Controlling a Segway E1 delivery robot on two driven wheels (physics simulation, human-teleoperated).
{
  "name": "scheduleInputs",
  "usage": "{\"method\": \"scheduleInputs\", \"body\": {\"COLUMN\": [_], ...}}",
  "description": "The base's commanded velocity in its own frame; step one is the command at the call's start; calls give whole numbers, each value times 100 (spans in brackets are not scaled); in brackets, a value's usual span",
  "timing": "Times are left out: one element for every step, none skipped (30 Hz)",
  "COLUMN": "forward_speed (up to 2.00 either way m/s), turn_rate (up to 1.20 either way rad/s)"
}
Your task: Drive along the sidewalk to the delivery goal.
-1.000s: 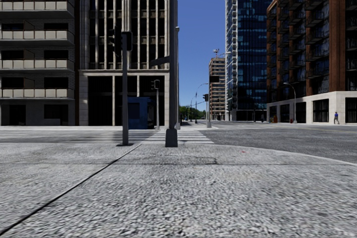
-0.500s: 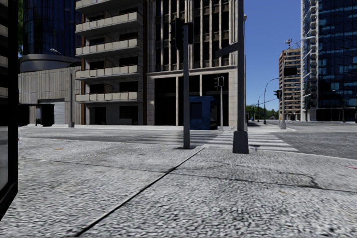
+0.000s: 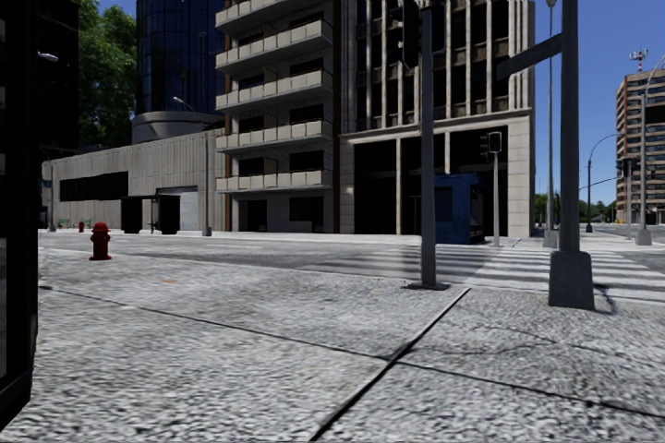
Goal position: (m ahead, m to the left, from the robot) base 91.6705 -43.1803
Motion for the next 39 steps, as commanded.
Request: {"method": "scheduleInputs", "body": {"forward_speed": [153,153,153,153,153,153,153,153,153,153,153,153,153,153,153,153,153,153,153,153,153,153,153,153,153,153,153,153,153,153,153,153,153,153,153,153,153,153,153], "turn_rate": [0,0,0,0,0,0,0,0,0,0,0,0,0,0,0,0,0,0,0,6,26,55,55,65,67,67,41,15,5,5,1,0,0,0,0,0,0,0,0]}}
